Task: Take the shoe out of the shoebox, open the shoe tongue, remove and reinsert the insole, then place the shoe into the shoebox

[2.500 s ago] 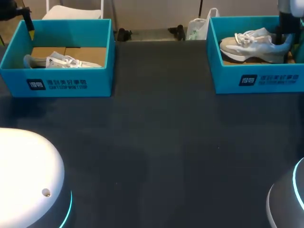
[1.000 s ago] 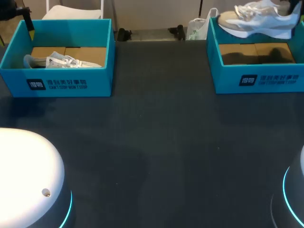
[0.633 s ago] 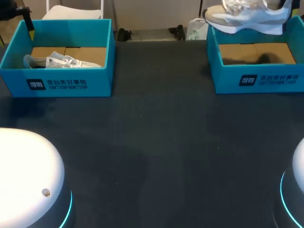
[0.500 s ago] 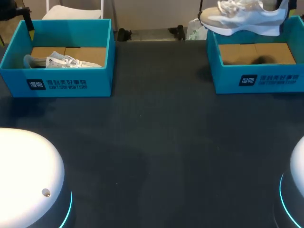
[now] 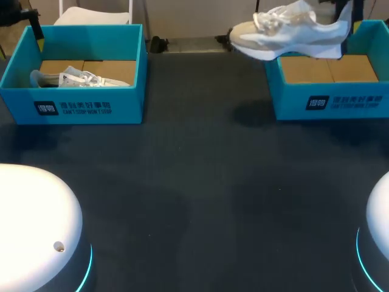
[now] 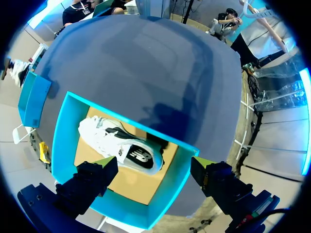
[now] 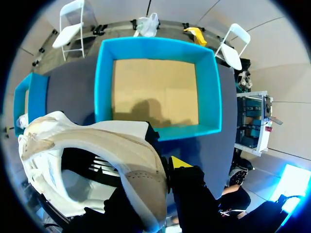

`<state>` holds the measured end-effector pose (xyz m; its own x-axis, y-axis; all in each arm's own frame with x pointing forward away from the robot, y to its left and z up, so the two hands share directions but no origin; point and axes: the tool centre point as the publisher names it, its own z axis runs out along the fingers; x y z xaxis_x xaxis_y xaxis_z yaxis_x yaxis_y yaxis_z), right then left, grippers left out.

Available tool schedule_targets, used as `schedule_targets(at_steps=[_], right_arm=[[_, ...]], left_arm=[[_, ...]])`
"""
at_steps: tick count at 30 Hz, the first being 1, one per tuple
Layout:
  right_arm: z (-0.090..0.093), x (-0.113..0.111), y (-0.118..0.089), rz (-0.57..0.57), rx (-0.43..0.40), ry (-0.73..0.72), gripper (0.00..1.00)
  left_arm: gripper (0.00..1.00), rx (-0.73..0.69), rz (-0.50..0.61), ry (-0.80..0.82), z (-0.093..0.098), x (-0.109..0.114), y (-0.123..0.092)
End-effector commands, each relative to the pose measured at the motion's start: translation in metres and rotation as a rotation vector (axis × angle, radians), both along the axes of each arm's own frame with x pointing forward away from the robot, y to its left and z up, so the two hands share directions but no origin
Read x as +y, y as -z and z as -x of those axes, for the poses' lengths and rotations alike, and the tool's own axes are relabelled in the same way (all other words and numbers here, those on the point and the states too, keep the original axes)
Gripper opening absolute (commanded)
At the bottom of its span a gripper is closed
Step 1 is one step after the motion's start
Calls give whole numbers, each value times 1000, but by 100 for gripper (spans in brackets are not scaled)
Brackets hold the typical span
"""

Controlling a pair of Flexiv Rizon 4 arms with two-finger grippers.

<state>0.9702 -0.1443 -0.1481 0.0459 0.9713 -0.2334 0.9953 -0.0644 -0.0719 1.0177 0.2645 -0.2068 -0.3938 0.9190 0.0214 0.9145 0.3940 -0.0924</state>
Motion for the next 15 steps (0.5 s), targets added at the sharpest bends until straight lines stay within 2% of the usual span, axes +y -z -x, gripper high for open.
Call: schedule_targets(at_steps=[1,9,15], right_arm=[[43,22,-5,27,-231,-54,0],[96,76,-7,46,-248,-37,0],[130,105,-2,36,-255,-32,0]], left_arm=[[100,2,-2,1,-1,0,-1],[100,2,-2,1,-1,0,-1],[100,2,-2,1,-1,0,-1]])
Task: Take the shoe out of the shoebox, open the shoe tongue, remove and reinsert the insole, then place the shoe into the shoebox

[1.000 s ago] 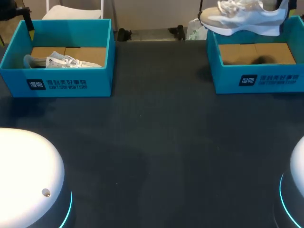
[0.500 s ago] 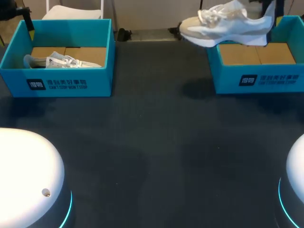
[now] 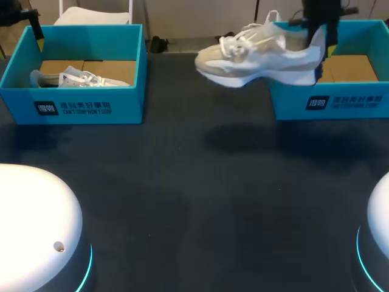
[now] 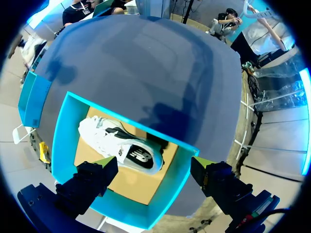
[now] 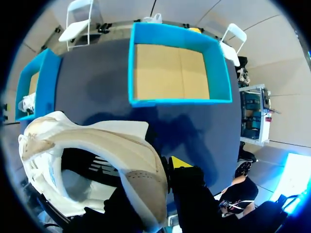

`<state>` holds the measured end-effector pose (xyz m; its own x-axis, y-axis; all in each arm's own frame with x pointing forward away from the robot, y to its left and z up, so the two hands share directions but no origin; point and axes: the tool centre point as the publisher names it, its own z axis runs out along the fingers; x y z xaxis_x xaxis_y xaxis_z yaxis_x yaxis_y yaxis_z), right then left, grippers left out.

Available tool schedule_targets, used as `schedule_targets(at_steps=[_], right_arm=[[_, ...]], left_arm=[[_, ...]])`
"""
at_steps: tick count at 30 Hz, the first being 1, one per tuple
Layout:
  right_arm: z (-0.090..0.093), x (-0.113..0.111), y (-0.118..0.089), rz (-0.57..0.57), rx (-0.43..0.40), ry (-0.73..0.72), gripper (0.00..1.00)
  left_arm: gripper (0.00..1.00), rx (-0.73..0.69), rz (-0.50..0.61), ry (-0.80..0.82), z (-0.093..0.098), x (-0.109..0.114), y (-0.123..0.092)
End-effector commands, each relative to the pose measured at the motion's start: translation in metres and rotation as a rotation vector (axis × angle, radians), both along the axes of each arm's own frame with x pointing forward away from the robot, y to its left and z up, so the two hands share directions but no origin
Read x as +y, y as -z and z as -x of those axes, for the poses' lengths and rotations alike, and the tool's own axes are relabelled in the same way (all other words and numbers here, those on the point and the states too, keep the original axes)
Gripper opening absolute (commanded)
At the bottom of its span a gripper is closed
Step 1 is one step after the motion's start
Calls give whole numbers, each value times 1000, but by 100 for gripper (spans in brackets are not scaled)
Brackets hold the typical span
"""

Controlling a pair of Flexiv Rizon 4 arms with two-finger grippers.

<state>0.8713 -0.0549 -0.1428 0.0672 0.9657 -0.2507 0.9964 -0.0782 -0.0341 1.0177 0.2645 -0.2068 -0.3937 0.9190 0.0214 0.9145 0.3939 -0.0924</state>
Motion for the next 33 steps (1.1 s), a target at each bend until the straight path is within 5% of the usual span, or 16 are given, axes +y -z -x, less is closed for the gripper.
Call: schedule_targets(at_steps=[1,18,33], right_arm=[[37,19,3,21,-220,-45,0],[126,102,23,41,-208,-2,0],[126,102,23,41,-208,-2,0]], left_arm=[[100,2,-2,1,-1,0,-1],[100,2,-2,1,-1,0,-1],[100,2,-2,1,-1,0,-1]])
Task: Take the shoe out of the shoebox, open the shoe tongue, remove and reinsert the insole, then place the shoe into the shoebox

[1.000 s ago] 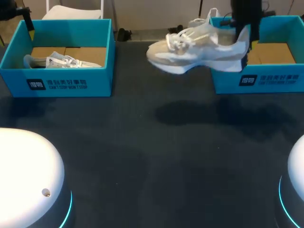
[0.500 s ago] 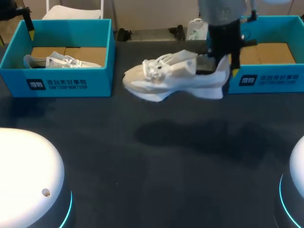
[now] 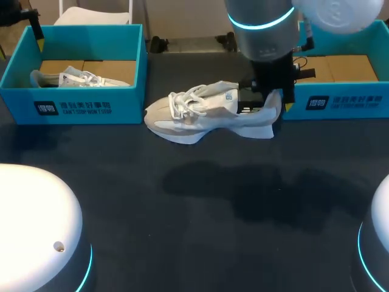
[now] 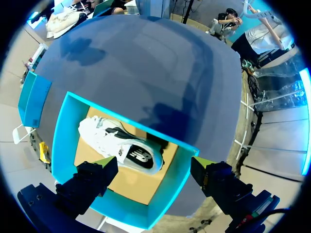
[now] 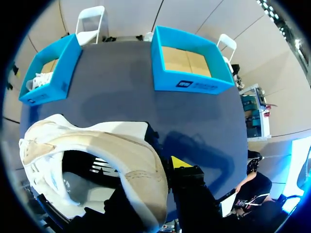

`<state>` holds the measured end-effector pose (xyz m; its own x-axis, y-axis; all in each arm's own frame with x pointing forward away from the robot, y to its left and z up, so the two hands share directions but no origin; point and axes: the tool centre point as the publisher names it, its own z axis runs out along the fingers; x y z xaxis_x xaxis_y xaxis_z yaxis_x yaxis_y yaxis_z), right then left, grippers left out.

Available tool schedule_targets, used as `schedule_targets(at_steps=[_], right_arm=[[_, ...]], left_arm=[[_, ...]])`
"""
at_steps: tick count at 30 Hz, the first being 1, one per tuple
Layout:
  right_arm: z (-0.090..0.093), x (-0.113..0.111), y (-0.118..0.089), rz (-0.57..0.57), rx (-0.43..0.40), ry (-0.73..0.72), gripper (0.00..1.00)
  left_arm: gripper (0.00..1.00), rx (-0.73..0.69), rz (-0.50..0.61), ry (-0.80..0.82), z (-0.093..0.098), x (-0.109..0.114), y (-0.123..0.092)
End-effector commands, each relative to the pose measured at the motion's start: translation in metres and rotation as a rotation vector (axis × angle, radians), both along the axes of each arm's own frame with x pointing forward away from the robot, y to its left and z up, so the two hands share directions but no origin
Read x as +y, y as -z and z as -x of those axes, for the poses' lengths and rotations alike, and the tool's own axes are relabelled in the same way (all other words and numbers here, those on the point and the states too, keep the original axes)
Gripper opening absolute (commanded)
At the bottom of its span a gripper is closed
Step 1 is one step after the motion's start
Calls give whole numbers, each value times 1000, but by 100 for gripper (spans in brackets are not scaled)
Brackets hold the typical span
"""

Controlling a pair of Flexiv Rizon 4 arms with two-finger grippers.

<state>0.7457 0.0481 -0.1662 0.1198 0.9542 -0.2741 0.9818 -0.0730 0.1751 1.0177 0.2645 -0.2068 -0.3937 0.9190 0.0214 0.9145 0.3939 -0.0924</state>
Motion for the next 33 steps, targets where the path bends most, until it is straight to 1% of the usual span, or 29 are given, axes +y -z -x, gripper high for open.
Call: schedule_targets(at_steps=[1,26,28,30,33], right_arm=[[0,-1,-1,-4,-1,0,0],[0,-1,-1,-4,-1,0,0],[-1,4,1,-4,-6,-15,0],[0,11,3,19,13,-25,0],[11,23,7,18,6,-22,0]], left_arm=[[100,2,-2,1,-1,0,-1],[100,2,-2,1,-1,0,-1],[100,2,-2,1,-1,0,-1],[100,2,-2,1,-1,0,-1],[100,2,-2,1,-1,0,-1]])
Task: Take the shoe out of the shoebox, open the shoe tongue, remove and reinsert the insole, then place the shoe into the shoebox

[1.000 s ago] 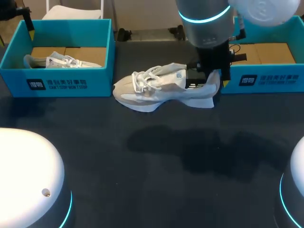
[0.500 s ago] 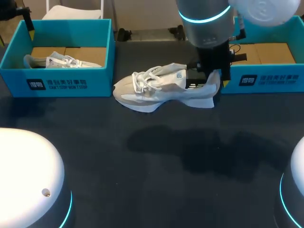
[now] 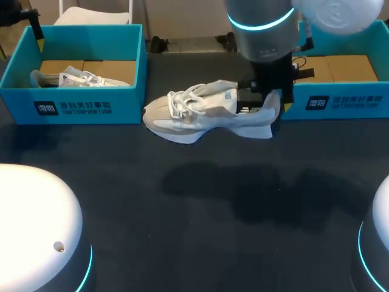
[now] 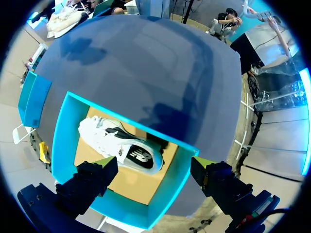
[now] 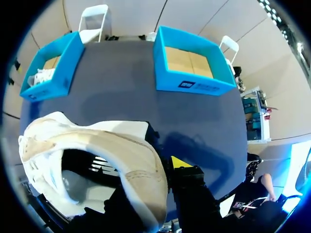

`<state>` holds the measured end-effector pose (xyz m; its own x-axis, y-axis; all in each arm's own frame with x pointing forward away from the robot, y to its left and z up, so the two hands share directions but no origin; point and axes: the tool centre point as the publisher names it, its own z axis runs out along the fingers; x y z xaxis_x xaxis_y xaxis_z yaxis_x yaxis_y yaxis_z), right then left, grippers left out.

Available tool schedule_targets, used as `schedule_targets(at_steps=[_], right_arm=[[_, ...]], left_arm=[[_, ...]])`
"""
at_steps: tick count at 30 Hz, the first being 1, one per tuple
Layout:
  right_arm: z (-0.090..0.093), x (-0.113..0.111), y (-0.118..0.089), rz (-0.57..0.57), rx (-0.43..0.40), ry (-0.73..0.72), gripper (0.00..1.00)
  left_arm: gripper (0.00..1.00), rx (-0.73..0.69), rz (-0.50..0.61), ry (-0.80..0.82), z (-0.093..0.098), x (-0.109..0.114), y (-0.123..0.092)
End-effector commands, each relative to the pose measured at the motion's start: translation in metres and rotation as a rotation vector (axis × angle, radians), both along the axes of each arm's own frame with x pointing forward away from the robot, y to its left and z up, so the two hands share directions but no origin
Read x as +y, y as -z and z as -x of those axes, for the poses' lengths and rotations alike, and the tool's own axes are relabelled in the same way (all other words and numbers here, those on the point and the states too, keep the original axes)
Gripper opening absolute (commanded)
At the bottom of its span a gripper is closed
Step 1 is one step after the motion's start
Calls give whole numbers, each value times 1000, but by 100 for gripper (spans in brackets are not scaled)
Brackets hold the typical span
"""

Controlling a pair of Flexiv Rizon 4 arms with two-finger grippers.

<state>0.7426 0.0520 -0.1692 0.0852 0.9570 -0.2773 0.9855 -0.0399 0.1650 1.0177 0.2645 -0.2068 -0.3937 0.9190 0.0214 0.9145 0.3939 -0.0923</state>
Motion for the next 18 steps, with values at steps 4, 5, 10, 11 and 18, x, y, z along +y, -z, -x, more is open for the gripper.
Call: schedule_targets(at_steps=[4,5,10,11,18], right_arm=[[25,32,9,38,-1,9,0],[29,35,10,55,-3,9,0],[47,48,23,68,-27,-8,0],[50,48,27,67,-34,-10,0],[56,46,34,72,-51,24,0]], left_arm=[[100,2,-2,1,-1,0,0],[100,2,-2,1,-1,0,0],[100,2,-2,1,-1,0,0],[100,2,-2,1,-1,0,0],[100,2,-2,1,-1,0,0]])
